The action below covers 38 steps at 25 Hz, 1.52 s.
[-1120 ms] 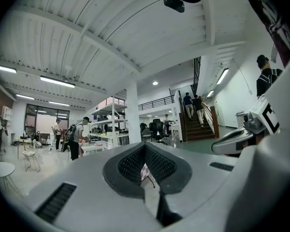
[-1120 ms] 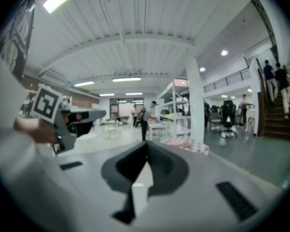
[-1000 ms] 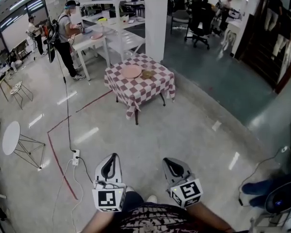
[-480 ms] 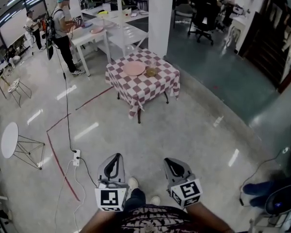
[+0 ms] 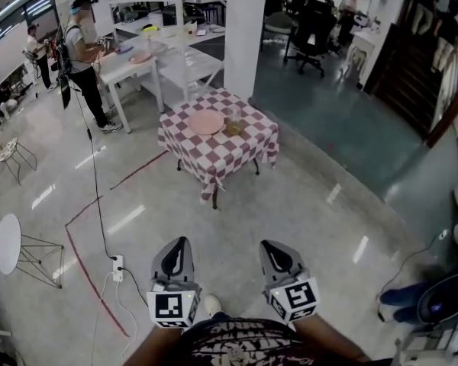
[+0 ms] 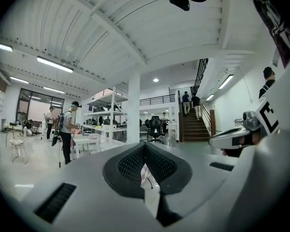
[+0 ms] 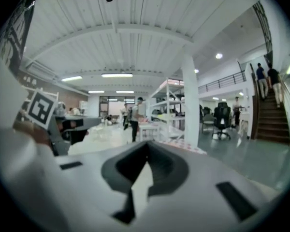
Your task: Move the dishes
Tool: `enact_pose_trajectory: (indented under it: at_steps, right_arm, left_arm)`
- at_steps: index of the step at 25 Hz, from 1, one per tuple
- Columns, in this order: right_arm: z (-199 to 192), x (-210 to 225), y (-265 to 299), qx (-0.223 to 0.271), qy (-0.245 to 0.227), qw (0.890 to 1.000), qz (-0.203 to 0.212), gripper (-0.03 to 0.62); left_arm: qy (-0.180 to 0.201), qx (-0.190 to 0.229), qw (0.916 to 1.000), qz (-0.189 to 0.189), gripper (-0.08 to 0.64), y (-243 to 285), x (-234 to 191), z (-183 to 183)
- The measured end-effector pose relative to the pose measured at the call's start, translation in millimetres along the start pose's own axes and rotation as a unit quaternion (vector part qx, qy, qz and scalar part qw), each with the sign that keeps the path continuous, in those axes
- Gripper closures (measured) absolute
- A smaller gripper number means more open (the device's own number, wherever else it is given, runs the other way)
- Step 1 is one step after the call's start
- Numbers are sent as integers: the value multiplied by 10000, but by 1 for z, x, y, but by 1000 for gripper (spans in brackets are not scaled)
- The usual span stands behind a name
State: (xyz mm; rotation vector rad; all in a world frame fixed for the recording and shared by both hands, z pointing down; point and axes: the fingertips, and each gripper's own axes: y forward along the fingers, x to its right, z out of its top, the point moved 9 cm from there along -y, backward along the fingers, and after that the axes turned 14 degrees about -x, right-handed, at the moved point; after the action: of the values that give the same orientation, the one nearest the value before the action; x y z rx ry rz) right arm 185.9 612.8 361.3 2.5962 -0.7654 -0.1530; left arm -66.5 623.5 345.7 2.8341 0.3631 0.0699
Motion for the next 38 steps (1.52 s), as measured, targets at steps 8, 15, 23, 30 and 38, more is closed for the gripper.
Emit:
enact_pose_trajectory:
  at_steps: [8,15,23,30,38]
  right_arm:
    - [26,-24,28,58,-220,9993,-300,560]
    - [29,-21,39,-42,-118,9986,-512,560]
    - [36,-14,67,-39,-28,9988,-482,560]
    - [57,1,104,91,-121,9995,-267,560]
    - [63,24,150,-132,-111,9999,-6,560]
  left_arm:
    - [-165,21,9997,-196,529,26,-48,5]
    - [-283,273,9991,-164,529,42,-76,17]
    - [-296,15,9996,0,529,59,-85,2]
    - [-196,44,9994,294,529,78,-103,14]
    - [-246,-248,9991,230,529,123,-104,7]
